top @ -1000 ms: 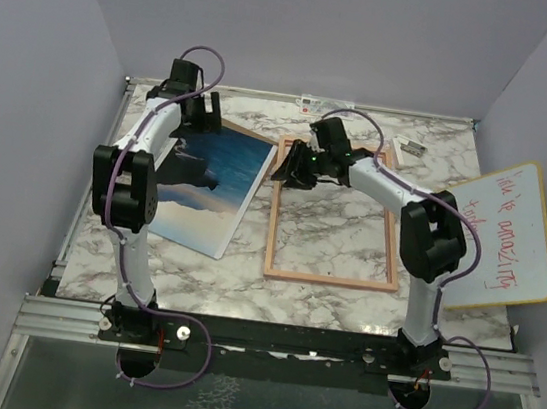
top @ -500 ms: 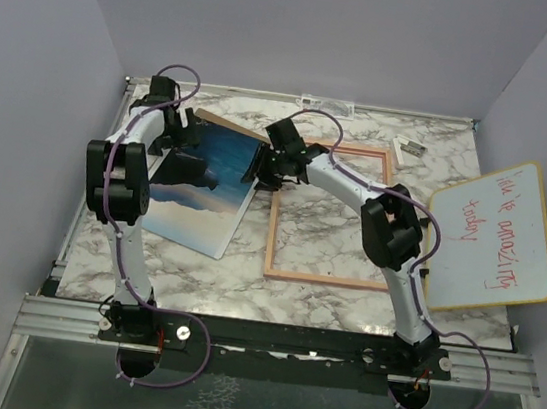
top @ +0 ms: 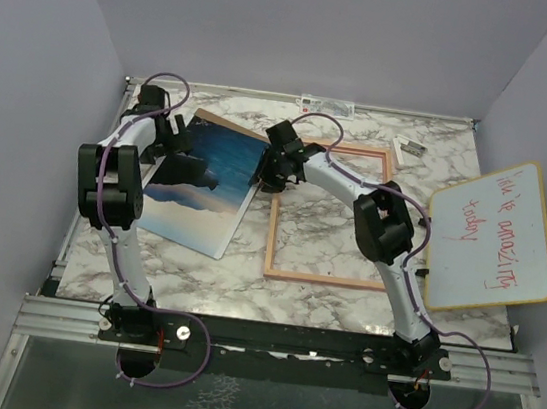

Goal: Put the photo into the frame

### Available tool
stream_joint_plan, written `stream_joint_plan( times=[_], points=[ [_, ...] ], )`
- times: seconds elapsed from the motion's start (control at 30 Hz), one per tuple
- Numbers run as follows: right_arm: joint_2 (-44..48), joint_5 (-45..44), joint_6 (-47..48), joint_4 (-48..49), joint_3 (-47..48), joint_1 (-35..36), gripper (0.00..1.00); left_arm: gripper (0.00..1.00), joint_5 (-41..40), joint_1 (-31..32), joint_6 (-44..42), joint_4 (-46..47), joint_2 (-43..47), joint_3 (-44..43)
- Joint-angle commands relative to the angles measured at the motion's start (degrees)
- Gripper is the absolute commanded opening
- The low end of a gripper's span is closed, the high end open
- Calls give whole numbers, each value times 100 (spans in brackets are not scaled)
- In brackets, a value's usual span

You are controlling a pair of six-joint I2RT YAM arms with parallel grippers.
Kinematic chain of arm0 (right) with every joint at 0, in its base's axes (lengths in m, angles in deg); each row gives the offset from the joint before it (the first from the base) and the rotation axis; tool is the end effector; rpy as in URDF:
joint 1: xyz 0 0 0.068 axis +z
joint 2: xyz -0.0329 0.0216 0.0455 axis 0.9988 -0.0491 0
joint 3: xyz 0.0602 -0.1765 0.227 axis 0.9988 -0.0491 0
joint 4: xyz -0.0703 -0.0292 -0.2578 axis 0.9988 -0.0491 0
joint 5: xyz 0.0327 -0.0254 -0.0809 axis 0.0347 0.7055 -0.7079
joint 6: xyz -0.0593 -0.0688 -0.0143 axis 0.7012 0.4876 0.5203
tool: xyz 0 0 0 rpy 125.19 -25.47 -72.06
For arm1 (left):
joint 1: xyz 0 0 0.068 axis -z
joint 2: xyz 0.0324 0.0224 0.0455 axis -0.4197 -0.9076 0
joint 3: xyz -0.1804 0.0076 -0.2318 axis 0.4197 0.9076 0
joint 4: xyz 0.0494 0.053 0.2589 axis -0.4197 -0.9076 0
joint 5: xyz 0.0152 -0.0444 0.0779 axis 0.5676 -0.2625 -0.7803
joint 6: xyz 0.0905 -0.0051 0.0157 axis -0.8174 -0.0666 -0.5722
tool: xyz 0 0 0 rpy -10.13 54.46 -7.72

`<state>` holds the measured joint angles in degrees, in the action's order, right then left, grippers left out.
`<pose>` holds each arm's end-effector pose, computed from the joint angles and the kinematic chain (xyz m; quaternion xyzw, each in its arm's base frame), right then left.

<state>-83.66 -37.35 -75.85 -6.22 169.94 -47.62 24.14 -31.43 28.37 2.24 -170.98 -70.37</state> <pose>0.4355 0.3696 0.1336 0.0739 0.9500 0.2425 0.1825 0.4749 0.0546 0.1636 -0.2017 0.9438 -0.0279 0.2602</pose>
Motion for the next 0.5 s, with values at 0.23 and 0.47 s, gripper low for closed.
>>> stream_joint_plan(
  times=[0.23,0.47],
  points=[
    [-373,801,122,569,-268,21,40,90,-533,-373,281,207,138,521],
    [-228,1651,324,1191,-414,9,40,82,-633,-515,368,190,61,730]
  ],
)
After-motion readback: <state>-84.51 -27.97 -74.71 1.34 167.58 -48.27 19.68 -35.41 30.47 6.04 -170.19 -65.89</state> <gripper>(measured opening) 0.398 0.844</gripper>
